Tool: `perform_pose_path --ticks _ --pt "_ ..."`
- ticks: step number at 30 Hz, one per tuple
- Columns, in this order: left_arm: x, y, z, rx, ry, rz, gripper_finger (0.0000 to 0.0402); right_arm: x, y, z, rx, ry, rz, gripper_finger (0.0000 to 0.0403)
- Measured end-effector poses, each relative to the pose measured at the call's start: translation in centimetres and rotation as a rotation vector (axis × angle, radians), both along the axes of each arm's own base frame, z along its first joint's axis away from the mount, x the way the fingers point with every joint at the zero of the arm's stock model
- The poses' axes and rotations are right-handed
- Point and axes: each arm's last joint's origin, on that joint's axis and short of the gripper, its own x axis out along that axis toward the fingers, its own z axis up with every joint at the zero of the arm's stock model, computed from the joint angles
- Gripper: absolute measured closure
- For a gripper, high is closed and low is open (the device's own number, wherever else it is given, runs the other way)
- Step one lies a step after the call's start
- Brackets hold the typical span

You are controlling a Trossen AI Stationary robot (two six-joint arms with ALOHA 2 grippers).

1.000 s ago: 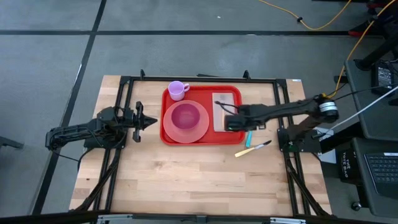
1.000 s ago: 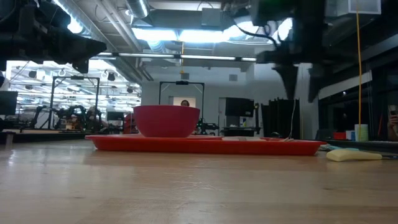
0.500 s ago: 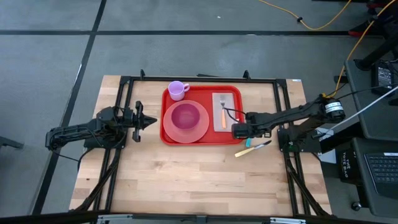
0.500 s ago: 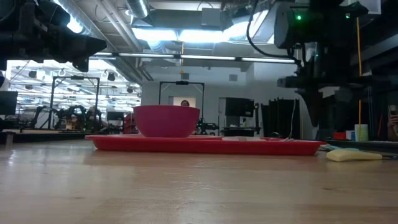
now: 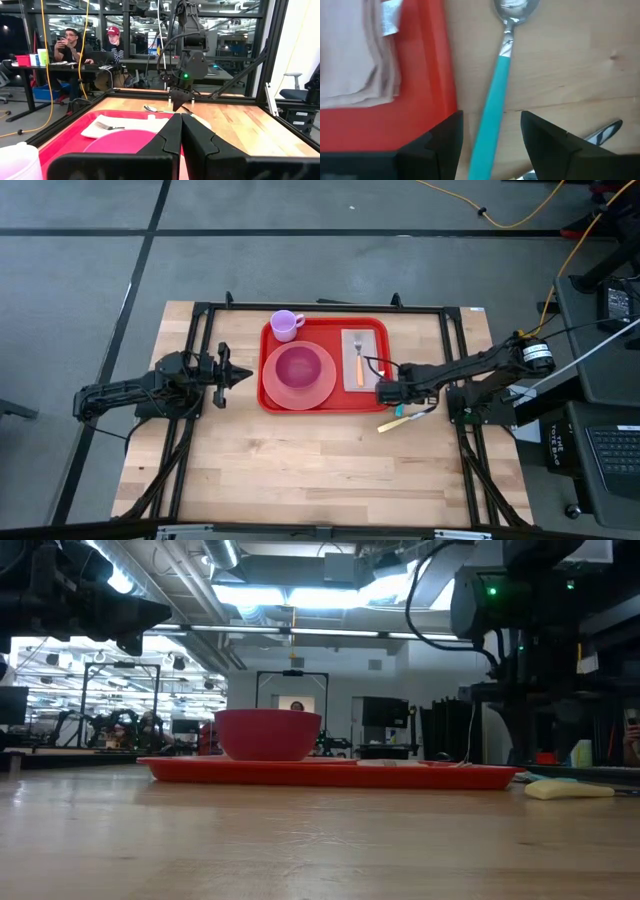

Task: Set up tray
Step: Put the blue spoon on top of the brown napkin on the right side of the pink plate

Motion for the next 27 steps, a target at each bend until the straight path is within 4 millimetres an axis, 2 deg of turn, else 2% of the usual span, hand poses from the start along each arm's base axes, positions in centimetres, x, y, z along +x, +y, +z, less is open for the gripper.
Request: perform_pose_path --ticks 16,27 --pt "0.0 0.0 0.0 0.0 0.0 0.001 0.0398 -1.3 -0.1 -2.7 -0.003 -0.032 -0.062 0.0202" --pt "0.0 0.0 0.0 0.0 0.0 0.0 0.0398 -1.4 -0.3 -2.8 -0.05 -0.034 -0.07 0.0202"
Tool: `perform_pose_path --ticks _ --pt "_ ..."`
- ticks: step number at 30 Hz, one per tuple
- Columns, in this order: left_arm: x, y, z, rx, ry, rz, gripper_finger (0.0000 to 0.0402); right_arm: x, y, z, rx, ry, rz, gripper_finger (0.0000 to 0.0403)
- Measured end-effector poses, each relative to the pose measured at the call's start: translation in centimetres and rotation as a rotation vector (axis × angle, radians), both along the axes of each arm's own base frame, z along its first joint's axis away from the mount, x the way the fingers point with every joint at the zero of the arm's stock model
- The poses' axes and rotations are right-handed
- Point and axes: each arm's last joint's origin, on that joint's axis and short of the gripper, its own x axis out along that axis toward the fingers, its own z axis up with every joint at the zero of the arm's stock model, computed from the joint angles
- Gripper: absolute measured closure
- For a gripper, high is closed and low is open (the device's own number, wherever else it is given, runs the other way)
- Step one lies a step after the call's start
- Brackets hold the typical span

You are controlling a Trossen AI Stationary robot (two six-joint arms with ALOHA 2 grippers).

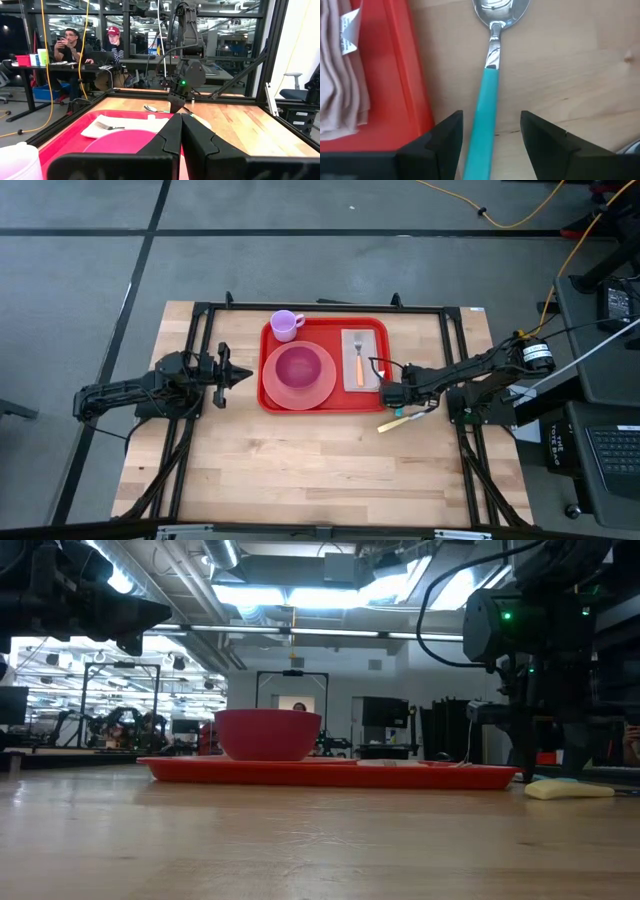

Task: Set up tray
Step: Put the blue spoon on top of the brown napkin on the right side of the pink plate

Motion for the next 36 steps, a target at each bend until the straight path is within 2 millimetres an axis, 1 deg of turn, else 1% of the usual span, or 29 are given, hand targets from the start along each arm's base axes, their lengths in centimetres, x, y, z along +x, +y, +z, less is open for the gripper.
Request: perform_pose_path --ticks 12,25,31,36 --pt "0.0 0.0 0.0 0.0 0.0 0.0 0.0398 -0.14 0.01 0.0 0.008 0.014 -0.001 0.0204" --pt "0.0 0.0 0.0 0.0 0.0 0.0 0.0398 -0.22 0.03 0.0 0.014 0.013 -0.041 0.0285" --pt "0.0 0.0 0.0 0.0 0.0 0.0 0.0398 -0.2 0.04 -0.07 0.013 0.017 -0.04 0.0298" --pt "0.0 0.0 0.0 0.0 0.0 0.0 0.0398 -0.03 0.06 -0.66 0.011 0.047 -0.039 0.0299"
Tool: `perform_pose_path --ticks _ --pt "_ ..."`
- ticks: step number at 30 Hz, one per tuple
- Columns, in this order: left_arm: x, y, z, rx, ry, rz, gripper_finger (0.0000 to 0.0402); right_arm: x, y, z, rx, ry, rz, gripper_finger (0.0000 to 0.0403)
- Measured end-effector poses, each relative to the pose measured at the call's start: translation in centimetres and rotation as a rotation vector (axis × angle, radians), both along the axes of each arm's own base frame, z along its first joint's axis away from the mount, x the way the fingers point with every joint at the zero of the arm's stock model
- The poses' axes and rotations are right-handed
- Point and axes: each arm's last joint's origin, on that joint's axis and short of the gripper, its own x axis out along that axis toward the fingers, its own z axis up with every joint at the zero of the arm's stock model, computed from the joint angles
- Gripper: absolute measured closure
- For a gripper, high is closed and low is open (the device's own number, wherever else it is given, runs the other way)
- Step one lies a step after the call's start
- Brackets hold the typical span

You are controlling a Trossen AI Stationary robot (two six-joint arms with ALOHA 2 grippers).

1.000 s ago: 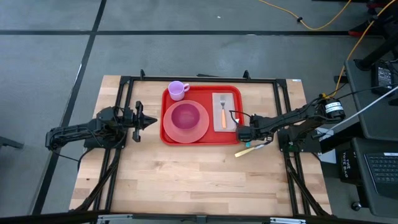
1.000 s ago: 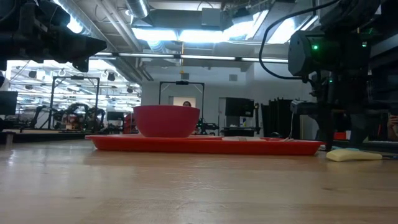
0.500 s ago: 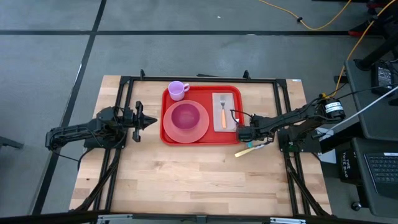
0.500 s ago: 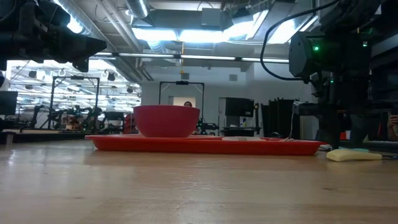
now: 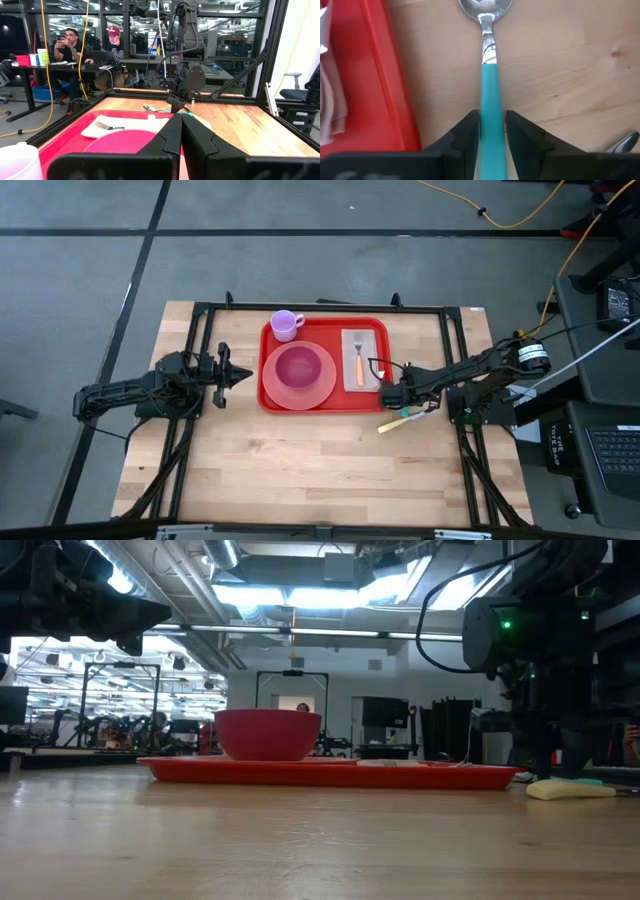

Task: Set up tray
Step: Put the blue spoon on top of the brown napkin on the right side of the pink plate

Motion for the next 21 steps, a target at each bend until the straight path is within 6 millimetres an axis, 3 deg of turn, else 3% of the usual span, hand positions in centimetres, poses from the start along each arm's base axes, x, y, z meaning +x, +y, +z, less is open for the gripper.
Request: perform_pose_path --ticks 7,14,21 --pt "0.0 0.0 0.0 0.0 0.0 0.0 0.0398 0.1 0.0 -0.5 0.003 0.028 -0.002 0.0301" --pt "0.0 0.0 0.0 0.0 0.0 0.0 0.0398 0.1 0.0 -0.4 0.002 0.024 -0.005 0.034" --pt "0.0 0.0 0.0 0.0 0.0 0.0 0.0398 0.4 0.1 1.4 0.015 0.025 0.003 0.034"
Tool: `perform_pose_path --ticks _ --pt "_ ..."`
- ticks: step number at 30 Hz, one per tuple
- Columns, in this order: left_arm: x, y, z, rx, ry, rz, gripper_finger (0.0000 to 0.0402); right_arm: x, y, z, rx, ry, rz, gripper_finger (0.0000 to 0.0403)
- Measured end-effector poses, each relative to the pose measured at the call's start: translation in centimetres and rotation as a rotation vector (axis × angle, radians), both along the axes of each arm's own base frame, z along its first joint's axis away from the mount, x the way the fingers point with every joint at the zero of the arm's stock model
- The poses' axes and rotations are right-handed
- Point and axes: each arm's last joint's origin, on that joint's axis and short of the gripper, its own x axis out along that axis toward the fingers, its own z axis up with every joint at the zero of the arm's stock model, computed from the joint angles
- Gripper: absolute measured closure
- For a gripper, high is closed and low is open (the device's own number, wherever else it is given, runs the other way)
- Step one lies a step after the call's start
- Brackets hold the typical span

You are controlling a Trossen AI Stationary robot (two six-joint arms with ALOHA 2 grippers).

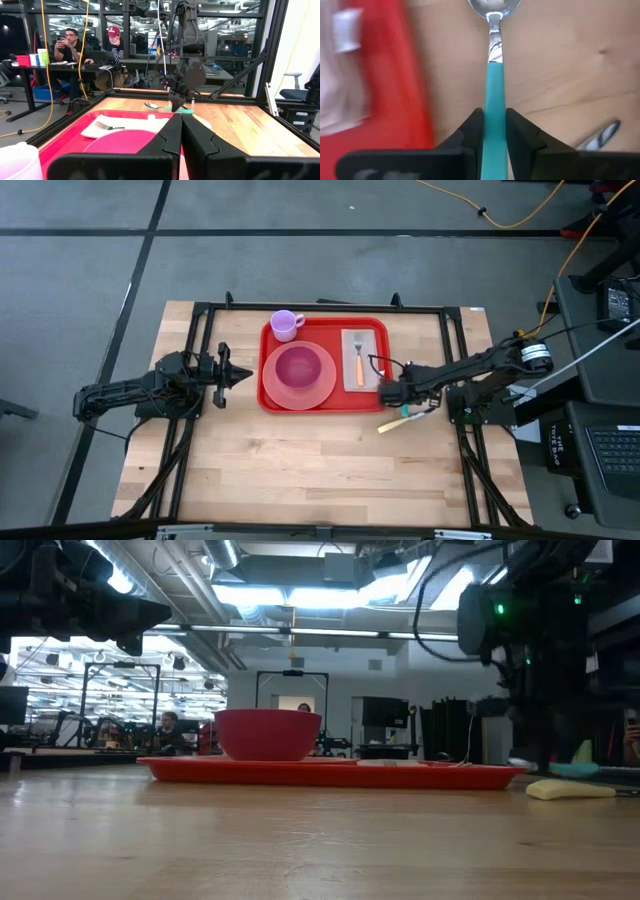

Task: Set up tray
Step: Put the blue spoon on top of the brown napkin on the right side of the pink plate

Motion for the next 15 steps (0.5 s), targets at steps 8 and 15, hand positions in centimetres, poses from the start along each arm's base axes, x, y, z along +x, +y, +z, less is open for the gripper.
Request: perform_pose_path --ticks 8,15 --pt "0.0 0.0 0.0 0.0 0.0 0.0 0.0398 -0.3 0.1 2.5 -0.04 -0.098 0.064 0.034" --pt "0.0 0.0 0.0 0.0 0.0 0.0 0.0398 -0.9 0.8 4.1 -0.137 -0.16 0.169 0.034"
